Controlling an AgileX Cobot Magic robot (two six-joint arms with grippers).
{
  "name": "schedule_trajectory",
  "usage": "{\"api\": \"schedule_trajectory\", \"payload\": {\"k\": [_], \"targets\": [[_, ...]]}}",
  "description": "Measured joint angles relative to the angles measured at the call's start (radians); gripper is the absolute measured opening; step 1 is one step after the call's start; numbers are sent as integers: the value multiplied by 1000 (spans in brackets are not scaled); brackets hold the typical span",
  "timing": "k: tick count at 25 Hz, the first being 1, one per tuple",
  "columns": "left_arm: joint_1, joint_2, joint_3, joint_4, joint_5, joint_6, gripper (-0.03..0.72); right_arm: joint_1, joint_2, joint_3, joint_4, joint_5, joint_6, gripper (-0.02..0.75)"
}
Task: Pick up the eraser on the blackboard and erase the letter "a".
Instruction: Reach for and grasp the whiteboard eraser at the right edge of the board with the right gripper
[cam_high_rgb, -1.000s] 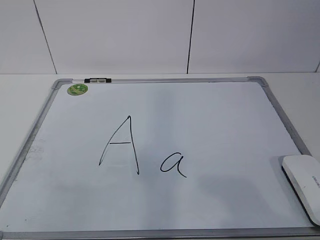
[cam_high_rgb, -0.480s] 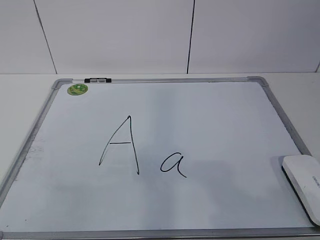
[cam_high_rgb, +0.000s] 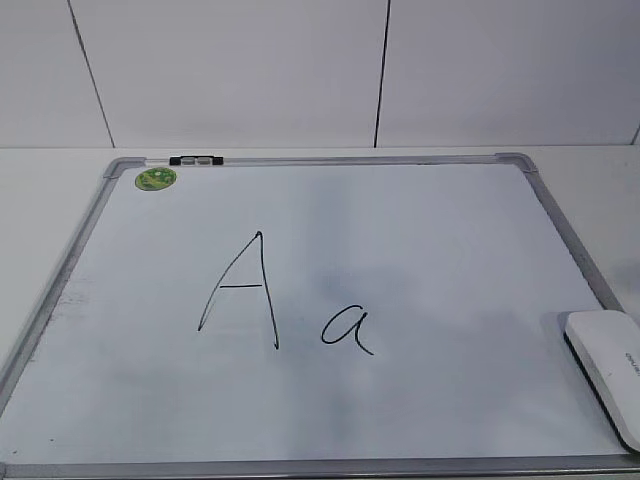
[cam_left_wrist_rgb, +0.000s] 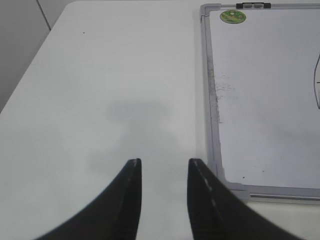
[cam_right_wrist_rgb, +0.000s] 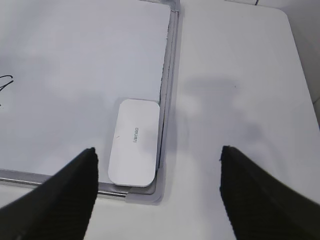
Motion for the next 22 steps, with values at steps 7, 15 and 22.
{"api": "schedule_trajectory", "payload": {"k": [7, 15, 22], "targets": [[0, 0, 0, 0, 0, 0, 235, 26, 140, -43, 2, -23, -2, 575], [0, 0, 0, 0, 0, 0, 235, 62, 406, -124, 33, 36, 53, 575], [0, 0, 0, 0, 0, 0, 235, 62, 586, -141, 63, 43, 100, 575]]}}
